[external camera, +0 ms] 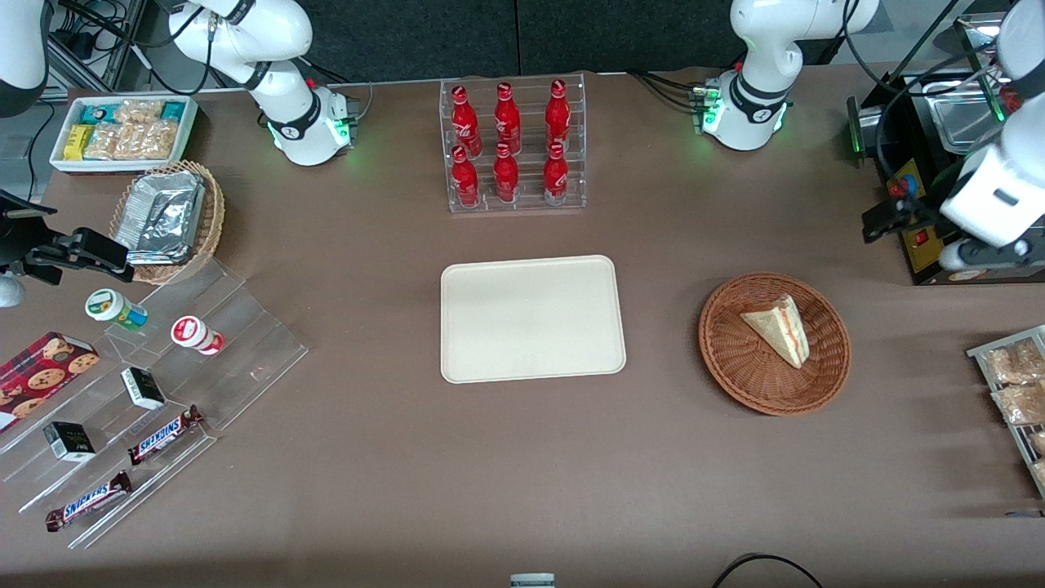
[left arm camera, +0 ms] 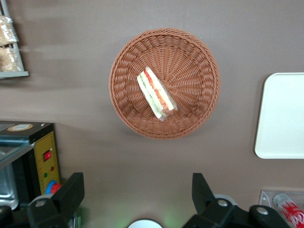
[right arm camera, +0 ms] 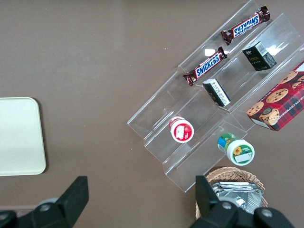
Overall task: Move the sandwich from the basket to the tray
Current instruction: 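Move the left gripper down over the wrapped sandwich in the wicker basket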
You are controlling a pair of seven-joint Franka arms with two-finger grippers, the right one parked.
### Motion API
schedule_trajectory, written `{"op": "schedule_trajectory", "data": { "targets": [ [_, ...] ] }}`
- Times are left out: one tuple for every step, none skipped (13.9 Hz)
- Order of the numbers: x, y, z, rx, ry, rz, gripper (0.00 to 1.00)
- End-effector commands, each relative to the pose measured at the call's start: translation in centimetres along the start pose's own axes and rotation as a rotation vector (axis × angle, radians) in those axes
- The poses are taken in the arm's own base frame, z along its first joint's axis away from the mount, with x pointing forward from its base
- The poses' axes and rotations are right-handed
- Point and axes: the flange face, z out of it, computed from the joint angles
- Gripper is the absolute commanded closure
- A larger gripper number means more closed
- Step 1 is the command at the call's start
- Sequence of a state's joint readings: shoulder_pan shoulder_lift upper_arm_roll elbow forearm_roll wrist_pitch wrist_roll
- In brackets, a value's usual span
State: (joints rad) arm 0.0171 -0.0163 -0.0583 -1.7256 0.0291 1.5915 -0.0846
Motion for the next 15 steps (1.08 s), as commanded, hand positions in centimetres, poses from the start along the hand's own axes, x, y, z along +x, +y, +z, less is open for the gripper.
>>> {"op": "schedule_trajectory", "data": {
  "targets": [
    [0.6,0.0,4.5,0.004,0.017,-0.026,0.0],
    [1.1,0.1,6.0,0.003,0.025,-0.08,0.0],
    [1.6,0.3,7.4,0.001,0.028,-0.125,0.0],
    [2.1,0.9,8.8,-0.001,0.036,-0.148,0.0],
    [2.4,1.4,10.0,-0.005,0.051,-0.192,0.0],
    [2.7,1.5,11.5,-0.012,0.066,-0.265,0.0],
    [2.9,2.0,12.9,-0.017,0.073,-0.317,0.0],
    [3.1,2.5,14.3,-0.022,0.081,-0.353,0.0],
    [3.1,2.5,15.6,-0.027,0.094,-0.386,0.0],
    [3.0,2.7,17.0,-0.033,0.106,-0.424,0.0],
    [2.9,2.8,18.3,-0.046,0.126,-0.476,0.0],
    [2.7,3.3,20.1,-0.057,0.137,-0.528,0.0],
    [2.7,3.5,21.4,-0.065,0.144,-0.563,0.0],
    [2.8,3.6,22.5,-0.067,0.14,-0.584,0.0],
    [2.8,3.6,23.7,-0.063,0.122,-0.613,0.0]
  ]
}}
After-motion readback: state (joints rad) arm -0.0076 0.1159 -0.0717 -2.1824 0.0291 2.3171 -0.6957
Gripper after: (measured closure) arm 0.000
